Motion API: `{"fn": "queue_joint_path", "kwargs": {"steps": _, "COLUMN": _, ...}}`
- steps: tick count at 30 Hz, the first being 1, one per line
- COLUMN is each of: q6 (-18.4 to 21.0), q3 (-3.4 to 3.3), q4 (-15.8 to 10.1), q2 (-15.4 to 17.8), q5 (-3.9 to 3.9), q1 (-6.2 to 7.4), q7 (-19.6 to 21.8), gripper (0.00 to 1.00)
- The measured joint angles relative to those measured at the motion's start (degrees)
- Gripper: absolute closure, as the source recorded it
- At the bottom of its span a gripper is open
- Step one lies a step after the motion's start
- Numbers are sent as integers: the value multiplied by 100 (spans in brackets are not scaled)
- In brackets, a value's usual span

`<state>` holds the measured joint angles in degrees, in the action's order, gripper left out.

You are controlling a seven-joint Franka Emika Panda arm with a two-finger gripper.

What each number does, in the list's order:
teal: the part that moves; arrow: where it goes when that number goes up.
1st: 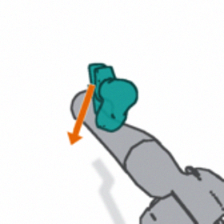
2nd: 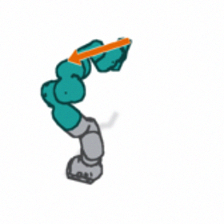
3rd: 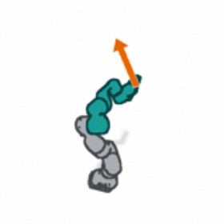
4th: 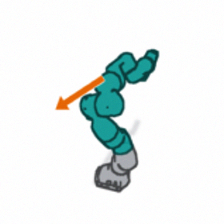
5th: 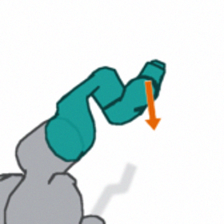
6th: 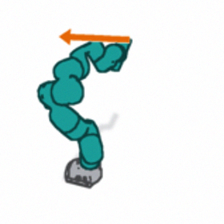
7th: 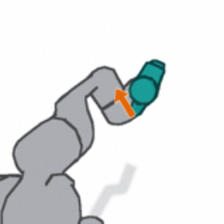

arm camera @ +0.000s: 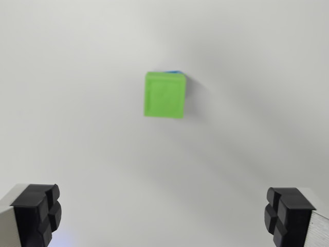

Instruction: Stack cube

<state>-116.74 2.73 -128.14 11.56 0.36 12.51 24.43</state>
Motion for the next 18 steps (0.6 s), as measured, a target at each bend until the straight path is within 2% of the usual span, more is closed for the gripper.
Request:
{"fn": "queue_joint_path", "kwargs": {"steps": 9, "q6": 173, "q3": -2, "q4": 124, "q2": 46, "q5": 1, "q1": 0, "q7": -1, "gripper": 0}}
{"fn": "queue_joint_path", "kwargs": {"steps": 18, "q6": 195, "q3": -2, "q4": 141, "q2": 42, "q5": 1, "q1": 0, "q7": -1, "gripper": 0}}
